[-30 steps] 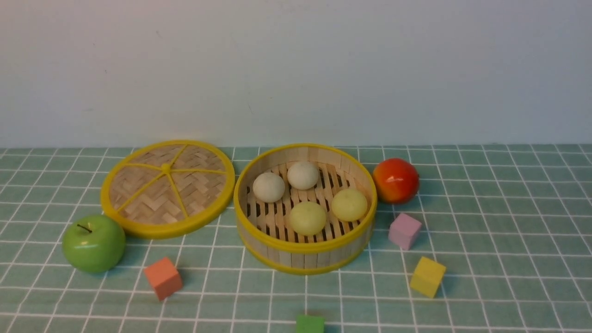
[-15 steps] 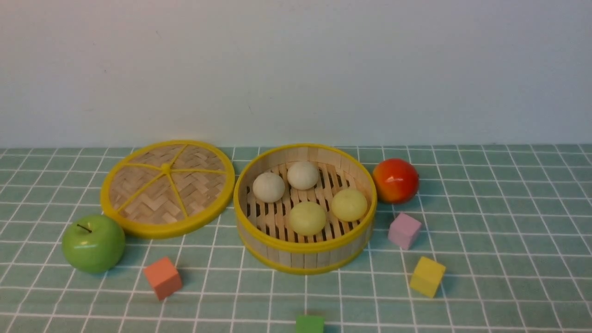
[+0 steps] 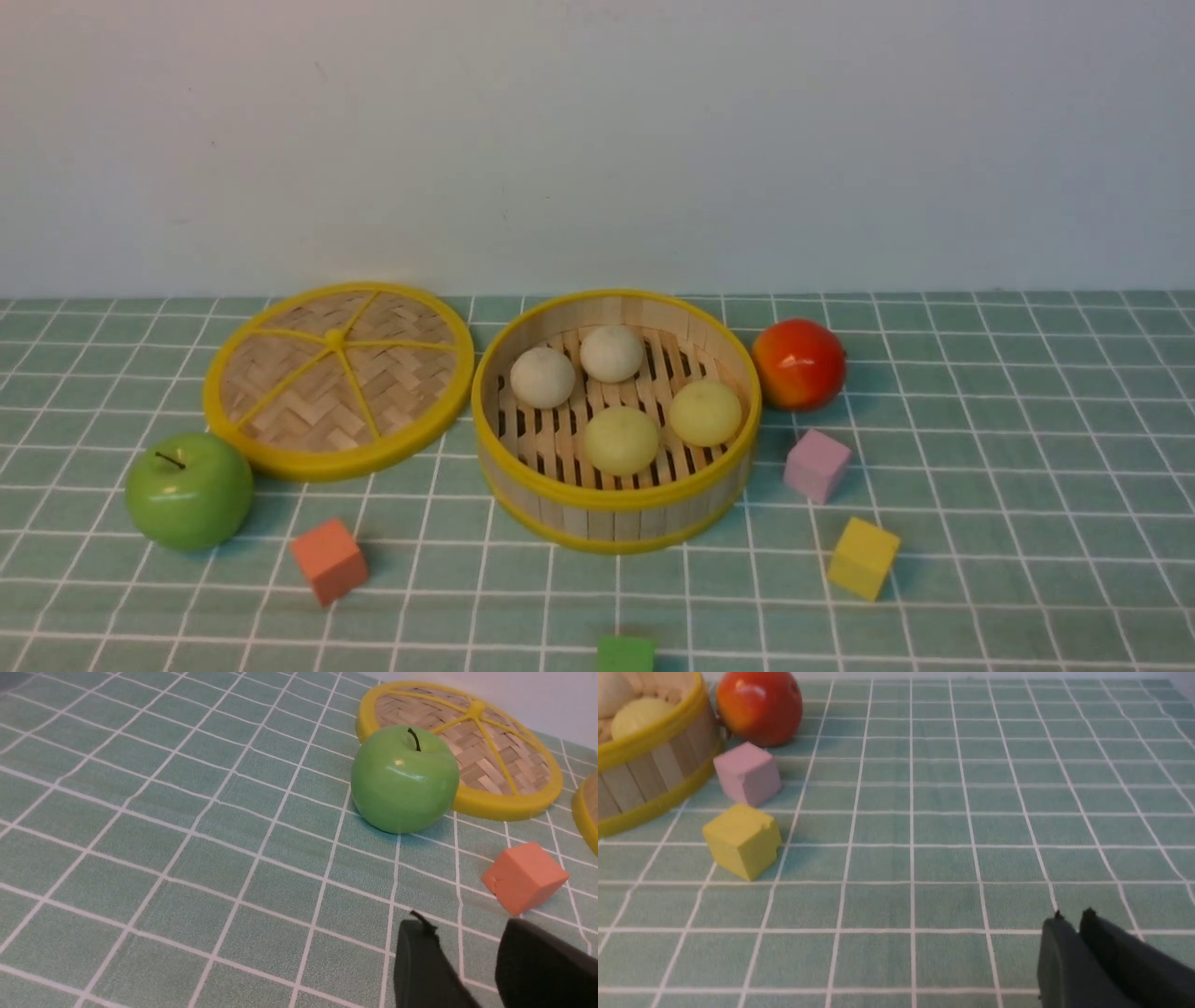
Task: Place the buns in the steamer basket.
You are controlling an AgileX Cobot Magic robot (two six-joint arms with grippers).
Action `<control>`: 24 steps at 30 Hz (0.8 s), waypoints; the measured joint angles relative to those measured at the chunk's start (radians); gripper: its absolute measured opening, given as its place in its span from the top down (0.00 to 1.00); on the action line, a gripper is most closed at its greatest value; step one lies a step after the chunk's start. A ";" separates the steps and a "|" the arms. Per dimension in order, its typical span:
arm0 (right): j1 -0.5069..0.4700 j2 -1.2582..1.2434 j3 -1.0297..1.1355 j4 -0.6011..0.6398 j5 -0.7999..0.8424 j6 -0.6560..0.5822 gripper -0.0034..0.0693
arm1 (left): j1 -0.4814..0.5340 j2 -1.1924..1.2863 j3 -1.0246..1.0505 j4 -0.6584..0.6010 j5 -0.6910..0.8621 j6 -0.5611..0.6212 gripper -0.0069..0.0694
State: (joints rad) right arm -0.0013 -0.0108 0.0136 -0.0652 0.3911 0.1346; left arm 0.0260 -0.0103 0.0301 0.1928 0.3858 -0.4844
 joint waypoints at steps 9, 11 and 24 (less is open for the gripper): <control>-0.017 0.000 0.000 0.027 -0.008 0.000 0.87 | 0.000 0.000 0.000 0.000 -0.001 0.000 0.60; -0.017 0.000 0.000 0.030 -0.008 0.000 0.87 | 0.000 0.000 0.000 0.000 -0.001 0.000 0.60; -0.017 0.000 0.000 0.030 -0.008 0.000 0.85 | 0.000 0.000 0.000 0.000 0.000 0.000 0.60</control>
State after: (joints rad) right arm -0.0178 -0.0108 0.0138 -0.0347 0.3829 0.1346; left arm 0.0260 -0.0103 0.0301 0.1928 0.3857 -0.4844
